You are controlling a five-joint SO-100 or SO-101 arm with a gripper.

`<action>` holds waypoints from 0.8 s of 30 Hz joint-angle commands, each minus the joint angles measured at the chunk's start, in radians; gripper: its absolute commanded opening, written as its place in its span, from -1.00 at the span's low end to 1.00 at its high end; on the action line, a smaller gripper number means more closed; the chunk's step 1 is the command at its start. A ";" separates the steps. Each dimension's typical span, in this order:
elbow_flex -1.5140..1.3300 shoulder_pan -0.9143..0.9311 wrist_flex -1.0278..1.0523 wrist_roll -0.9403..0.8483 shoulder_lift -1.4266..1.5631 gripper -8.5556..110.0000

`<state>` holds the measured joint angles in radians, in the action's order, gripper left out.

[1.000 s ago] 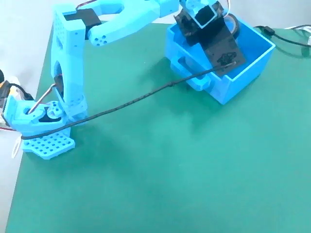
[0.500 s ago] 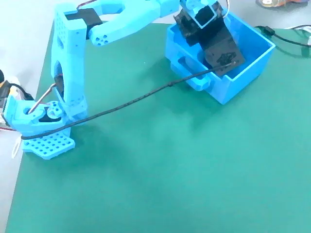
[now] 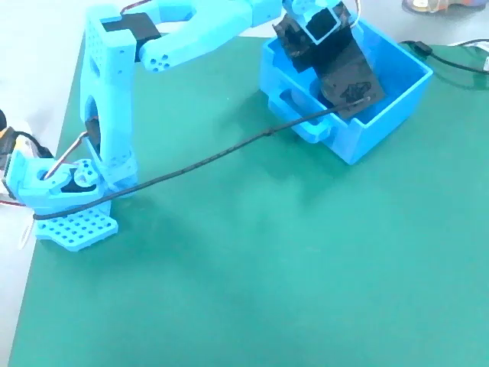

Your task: Put the tape in the box

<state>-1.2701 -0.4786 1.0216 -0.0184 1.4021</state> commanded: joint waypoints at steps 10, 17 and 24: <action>0.072 0.048 0.092 -0.017 0.158 -0.50; 0.071 0.138 0.218 -0.017 0.310 -0.50; 0.069 0.253 0.364 -0.017 0.495 -0.50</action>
<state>-1.2686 -0.2485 1.3284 -0.0261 1.7856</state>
